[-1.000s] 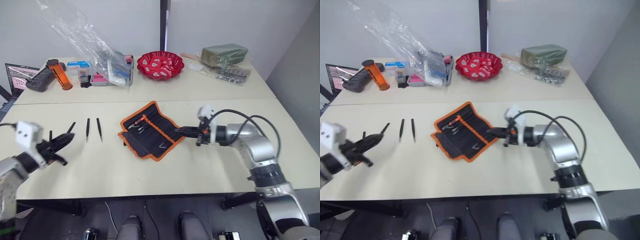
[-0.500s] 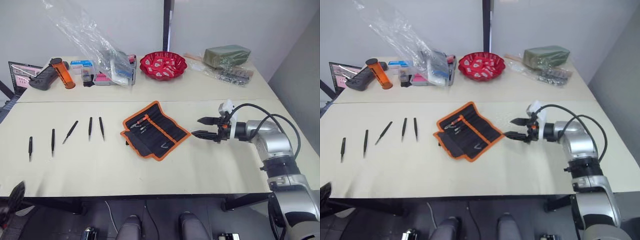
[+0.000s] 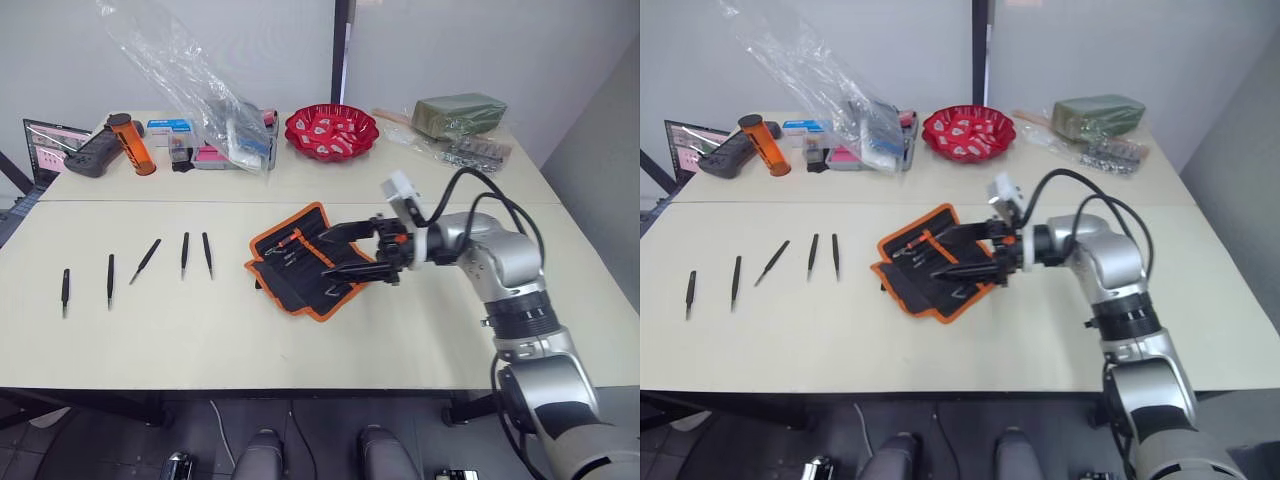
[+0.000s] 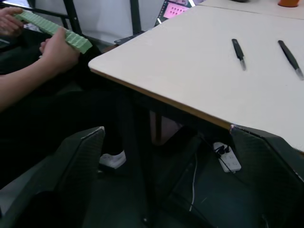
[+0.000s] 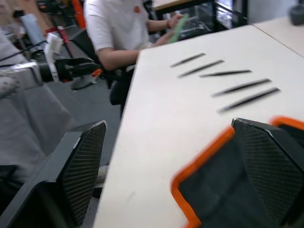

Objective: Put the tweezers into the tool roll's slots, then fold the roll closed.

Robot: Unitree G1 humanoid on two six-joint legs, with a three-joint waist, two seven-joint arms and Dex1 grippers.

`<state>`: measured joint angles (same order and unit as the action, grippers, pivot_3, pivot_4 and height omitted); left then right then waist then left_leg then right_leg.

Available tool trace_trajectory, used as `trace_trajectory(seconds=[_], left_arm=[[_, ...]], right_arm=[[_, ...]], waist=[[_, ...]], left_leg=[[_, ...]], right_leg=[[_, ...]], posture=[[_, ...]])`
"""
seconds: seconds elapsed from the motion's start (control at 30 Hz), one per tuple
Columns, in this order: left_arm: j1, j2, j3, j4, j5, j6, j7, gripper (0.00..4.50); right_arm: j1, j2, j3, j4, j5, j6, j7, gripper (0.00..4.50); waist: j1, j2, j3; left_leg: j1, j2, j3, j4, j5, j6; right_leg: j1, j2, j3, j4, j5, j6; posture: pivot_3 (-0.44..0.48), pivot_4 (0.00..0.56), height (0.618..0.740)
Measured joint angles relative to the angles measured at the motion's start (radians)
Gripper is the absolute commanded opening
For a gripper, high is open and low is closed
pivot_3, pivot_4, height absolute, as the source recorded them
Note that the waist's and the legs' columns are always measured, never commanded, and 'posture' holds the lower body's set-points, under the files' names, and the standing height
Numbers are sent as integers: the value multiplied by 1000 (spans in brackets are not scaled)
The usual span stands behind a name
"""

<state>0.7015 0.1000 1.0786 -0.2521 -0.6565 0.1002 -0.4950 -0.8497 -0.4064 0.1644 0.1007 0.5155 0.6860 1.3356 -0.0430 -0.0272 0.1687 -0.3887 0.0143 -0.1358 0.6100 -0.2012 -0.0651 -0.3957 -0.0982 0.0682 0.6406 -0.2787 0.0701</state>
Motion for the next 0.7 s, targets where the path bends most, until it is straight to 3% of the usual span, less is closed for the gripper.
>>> trace_trajectory(seconds=[0.3, 0.57, 0.7], left_arm=[[16, 41, -2, -14, -44, -30, 28, 4500], [-137, 305, -68, 26, -56, 111, 118, 4500], [-274, 437, -131, 138, -27, 170, 130, 4500]], right_arm=[[-8, 17, 19, -31, 0, -3, -16, 4487], [-9, 32, 19, -76, -32, -63, -100, 4487], [-7, 70, 11, -102, -104, -121, -252, 4487]], waist=[[0, -1, 0], [-2, -1, 0], [-5, -1, 0]], left_leg=[[0, 2, 0, 0, 0, 0], [0, 3, 0, -1, 0, 0], [0, 4, 0, -2, 0, 0]], right_leg=[[-2, 2, 0, 1, 0, -1], [-3, 3, 0, 4, 1, -4], [-7, 5, 0, 6, 2, -7]], posture=[[0, 150, 740], [0, 150, 740], [0, 150, 740]])
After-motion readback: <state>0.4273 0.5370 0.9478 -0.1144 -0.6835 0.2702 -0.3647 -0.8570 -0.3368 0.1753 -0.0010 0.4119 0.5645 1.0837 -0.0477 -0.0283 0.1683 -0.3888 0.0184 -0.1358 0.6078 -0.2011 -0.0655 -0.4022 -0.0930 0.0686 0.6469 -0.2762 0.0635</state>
